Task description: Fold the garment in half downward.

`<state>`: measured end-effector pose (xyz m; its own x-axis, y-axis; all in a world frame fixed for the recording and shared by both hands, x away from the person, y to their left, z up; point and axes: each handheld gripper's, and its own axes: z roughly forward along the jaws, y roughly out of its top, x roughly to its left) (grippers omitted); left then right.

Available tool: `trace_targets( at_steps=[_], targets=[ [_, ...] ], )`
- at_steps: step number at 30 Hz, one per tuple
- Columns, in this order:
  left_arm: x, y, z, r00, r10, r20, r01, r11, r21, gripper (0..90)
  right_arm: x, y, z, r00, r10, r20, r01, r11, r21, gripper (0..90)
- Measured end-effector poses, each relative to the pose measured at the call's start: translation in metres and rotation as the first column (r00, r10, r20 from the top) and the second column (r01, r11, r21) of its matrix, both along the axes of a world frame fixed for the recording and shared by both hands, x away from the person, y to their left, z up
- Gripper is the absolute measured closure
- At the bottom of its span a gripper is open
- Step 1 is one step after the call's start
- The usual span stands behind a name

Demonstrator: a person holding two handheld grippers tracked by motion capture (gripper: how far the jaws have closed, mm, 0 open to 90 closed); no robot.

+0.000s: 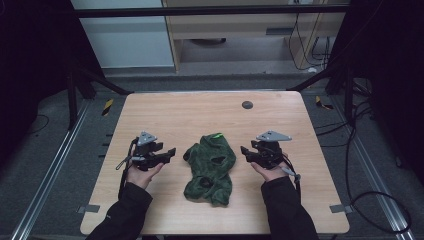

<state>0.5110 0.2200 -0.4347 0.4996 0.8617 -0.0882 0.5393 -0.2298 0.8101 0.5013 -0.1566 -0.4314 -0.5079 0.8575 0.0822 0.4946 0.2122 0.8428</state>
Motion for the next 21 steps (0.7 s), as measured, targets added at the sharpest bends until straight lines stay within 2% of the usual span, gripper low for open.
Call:
trace_targets(
  at_steps=[14, 19, 21],
  targets=[
    [0.018, -0.020, 0.003, 0.9992, -0.040, 0.003, 0.040, 0.9988, 0.027, 43.7, 0.021, 0.017, -0.003, 0.9996, 0.011, -0.028, -0.011, 1.000, -0.008, 51.6],
    [0.026, -0.029, 0.001, 0.9985, -0.054, -0.009, 0.054, 0.9982, 0.026, 44.2, 0.027, 0.020, -0.007, 0.9992, 0.000, -0.041, 0.000, 1.000, 0.002, 50.7],
    [0.027, -0.031, 0.001, 0.9986, -0.054, -0.002, 0.054, 0.9983, 0.021, 44.2, 0.028, 0.020, -0.008, 0.9991, -0.003, -0.042, 0.003, 1.000, 0.002, 50.8]
  ],
)
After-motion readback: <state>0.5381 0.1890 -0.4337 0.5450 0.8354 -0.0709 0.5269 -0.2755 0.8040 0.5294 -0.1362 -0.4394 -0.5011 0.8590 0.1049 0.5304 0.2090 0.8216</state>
